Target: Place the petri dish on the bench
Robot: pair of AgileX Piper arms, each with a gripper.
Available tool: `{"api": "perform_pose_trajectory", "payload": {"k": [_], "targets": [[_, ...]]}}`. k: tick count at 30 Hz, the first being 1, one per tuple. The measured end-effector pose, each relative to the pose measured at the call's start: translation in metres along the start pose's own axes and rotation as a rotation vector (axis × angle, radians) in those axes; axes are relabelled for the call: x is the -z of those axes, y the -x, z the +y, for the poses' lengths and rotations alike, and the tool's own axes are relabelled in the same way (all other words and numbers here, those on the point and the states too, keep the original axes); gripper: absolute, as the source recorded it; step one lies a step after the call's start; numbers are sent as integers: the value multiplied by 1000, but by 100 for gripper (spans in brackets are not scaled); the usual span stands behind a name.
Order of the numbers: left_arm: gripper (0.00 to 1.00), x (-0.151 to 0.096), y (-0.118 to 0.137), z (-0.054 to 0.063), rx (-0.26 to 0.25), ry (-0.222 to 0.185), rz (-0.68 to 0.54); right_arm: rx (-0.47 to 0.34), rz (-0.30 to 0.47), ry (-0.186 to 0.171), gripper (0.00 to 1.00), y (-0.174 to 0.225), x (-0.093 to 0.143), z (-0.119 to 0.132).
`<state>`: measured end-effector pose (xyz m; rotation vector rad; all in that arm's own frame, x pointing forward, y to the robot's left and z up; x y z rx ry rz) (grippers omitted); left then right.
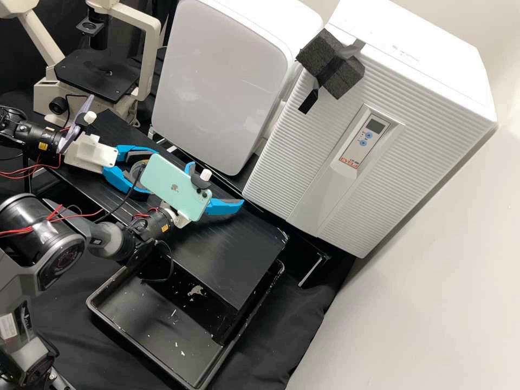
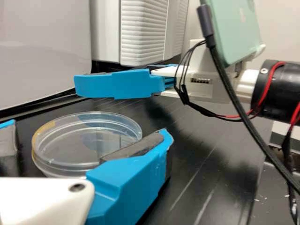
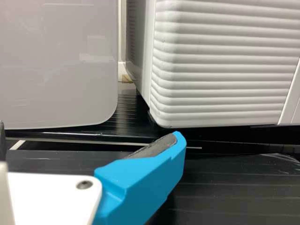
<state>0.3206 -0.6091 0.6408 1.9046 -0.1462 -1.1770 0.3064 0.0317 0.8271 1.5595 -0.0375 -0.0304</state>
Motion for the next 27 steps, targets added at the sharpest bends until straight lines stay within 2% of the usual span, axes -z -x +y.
{"api": "perform_pose_trajectory", "payload": {"k": [8,10,12,13,16,22,27], "targets": [[100,-10,27,-6,0,2,-35,0,0,0,100,0,0,0],[100,-12,38,-8,-4,-13,-38,0,0,0,100,0,0,0],[100,-12,49,-9,-9,-44,-22,0,0,0,100,0,0,0],[100,-12,58,-8,-25,-80,-4,0,0,0,100,0,0,0],[100,-8,77,-6,-85,-128,71,0,0,0,100,0,0,0],[100,0,111,1,-224,-163,238,0,0,0,100,0,0,0],[100,12,134,-4,-325,-167,461,0,0,0,100,0,0,0]]}}
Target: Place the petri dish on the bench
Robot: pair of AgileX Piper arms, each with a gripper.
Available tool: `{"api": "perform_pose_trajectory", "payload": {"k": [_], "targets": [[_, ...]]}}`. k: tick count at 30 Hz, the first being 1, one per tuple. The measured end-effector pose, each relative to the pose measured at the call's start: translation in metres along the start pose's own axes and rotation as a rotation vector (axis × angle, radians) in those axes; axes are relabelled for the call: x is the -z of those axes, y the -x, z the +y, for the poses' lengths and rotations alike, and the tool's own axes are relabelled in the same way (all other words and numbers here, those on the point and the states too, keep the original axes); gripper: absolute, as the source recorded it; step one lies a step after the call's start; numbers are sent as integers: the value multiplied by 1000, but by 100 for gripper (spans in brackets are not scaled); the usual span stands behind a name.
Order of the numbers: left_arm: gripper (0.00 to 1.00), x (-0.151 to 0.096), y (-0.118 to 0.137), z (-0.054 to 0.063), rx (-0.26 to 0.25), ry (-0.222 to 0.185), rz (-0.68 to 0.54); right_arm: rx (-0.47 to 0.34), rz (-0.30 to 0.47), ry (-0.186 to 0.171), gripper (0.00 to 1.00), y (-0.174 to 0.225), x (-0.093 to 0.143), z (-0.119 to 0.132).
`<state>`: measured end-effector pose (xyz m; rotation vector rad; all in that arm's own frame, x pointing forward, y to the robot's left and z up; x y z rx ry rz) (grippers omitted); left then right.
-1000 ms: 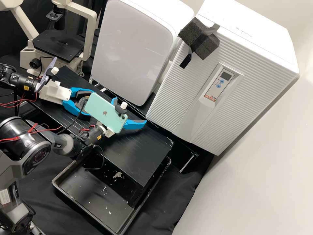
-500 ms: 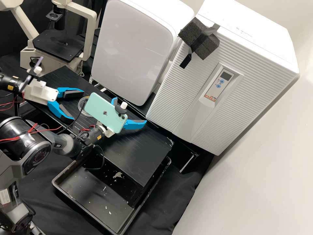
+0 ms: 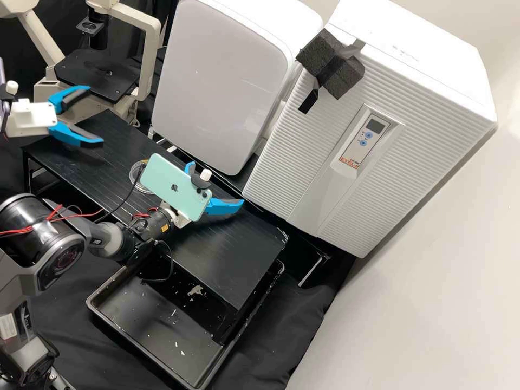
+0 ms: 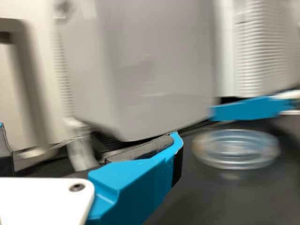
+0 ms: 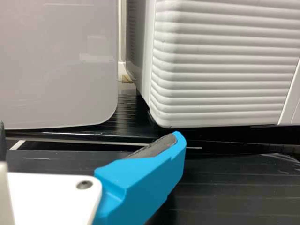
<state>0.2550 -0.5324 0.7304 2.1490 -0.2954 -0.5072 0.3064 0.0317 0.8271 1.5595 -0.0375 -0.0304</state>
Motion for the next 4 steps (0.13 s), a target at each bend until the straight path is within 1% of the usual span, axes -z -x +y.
{"api": "perform_pose_trajectory", "payload": {"k": [2,4], "targets": [[100,7,4,-3,6,8,68,0,0,0,100,0,0,0],[100,13,7,-4,9,20,110,0,0,0,100,0,0,0]]}}
